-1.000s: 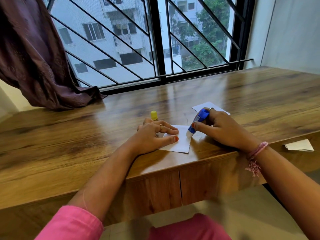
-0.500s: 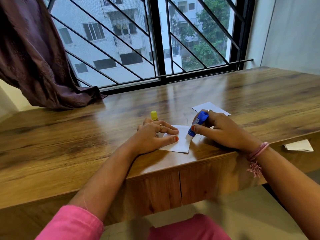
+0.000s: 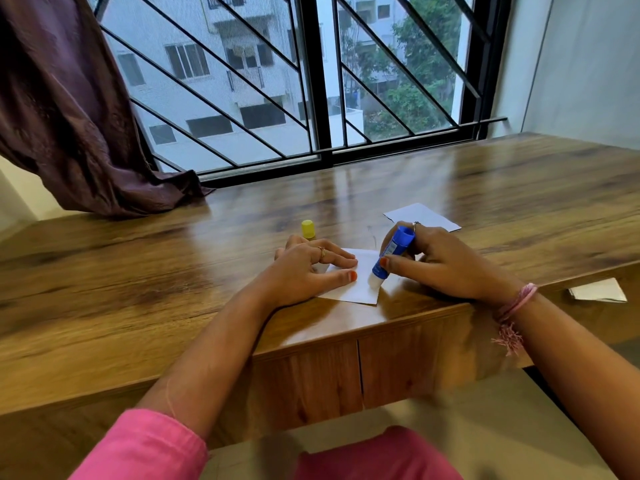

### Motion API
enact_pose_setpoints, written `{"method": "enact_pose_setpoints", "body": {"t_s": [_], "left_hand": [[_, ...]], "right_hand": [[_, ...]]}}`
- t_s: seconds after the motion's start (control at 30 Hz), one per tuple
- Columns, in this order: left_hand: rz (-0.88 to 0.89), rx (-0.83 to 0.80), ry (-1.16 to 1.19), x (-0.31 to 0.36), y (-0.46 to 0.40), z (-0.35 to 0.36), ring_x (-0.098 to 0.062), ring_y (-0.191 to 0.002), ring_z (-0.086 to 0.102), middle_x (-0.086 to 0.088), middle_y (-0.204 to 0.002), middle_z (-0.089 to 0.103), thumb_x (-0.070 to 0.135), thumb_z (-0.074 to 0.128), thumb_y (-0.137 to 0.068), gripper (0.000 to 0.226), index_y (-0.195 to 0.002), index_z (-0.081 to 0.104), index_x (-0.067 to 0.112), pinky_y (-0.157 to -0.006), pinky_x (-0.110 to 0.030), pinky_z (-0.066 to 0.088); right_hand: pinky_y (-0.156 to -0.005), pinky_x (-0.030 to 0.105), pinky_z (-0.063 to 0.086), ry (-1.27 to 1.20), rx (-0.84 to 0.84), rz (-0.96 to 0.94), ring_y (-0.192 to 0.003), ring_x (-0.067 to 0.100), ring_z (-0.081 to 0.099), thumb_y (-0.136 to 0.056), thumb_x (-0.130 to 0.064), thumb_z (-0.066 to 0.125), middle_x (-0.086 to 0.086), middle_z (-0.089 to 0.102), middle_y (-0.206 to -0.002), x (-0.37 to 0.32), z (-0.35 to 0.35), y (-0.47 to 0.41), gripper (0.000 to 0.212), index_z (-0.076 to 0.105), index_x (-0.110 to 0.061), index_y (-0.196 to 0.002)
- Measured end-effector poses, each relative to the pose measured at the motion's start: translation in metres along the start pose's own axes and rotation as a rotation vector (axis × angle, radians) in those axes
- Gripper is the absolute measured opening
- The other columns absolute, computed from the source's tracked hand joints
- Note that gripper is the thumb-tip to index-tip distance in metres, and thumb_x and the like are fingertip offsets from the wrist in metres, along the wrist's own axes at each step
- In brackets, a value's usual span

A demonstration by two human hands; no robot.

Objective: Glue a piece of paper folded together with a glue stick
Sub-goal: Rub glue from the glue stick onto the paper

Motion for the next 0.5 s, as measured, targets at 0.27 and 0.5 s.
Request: {"method": "enact_pose_setpoints", "body": {"t_s": [0.27,0.5], "left_hand": [[-0.005,-0.001,0.003,0.0016,0.0007,-0.0004,-0.009,-0.112,0.033,0.042,-0.104,0.048,0.052,0.061,-0.084,0.027,-0.109,0.064,0.045,-0.102,-0.048,0.029],[-0.005,-0.005,0.008,0.0027,0.0007,-0.0003,-0.009,-0.111,0.034,0.041,-0.104,0.049,0.051,0.062,-0.084,0.026,-0.109,0.063,0.045,-0.102,-0.048,0.029]], "right_hand": [[-0.058,0.022,0.041,-0.019,-0.026,-0.004,-0.067,0.024,0.056,-0.087,-0.032,0.061,0.011,0.063,-0.078,-0.0014,0.0017,0.0001,0.02,0.065,-0.013,-0.09],[-0.058,0.026,0.042,-0.022,-0.035,-0.011,-0.064,0.024,0.054,-0.087,-0.033,0.062,0.018,0.063,-0.076,-0.0008,0.0022,0.0002,0.023,0.064,-0.01,-0.092]]}}
Point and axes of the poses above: each hand's wrist, its own y-axis away from the middle knuckle, its own z-axis out of the palm, x = y × z, the point moved 5 cm from there along -y, towards the middle knuckle
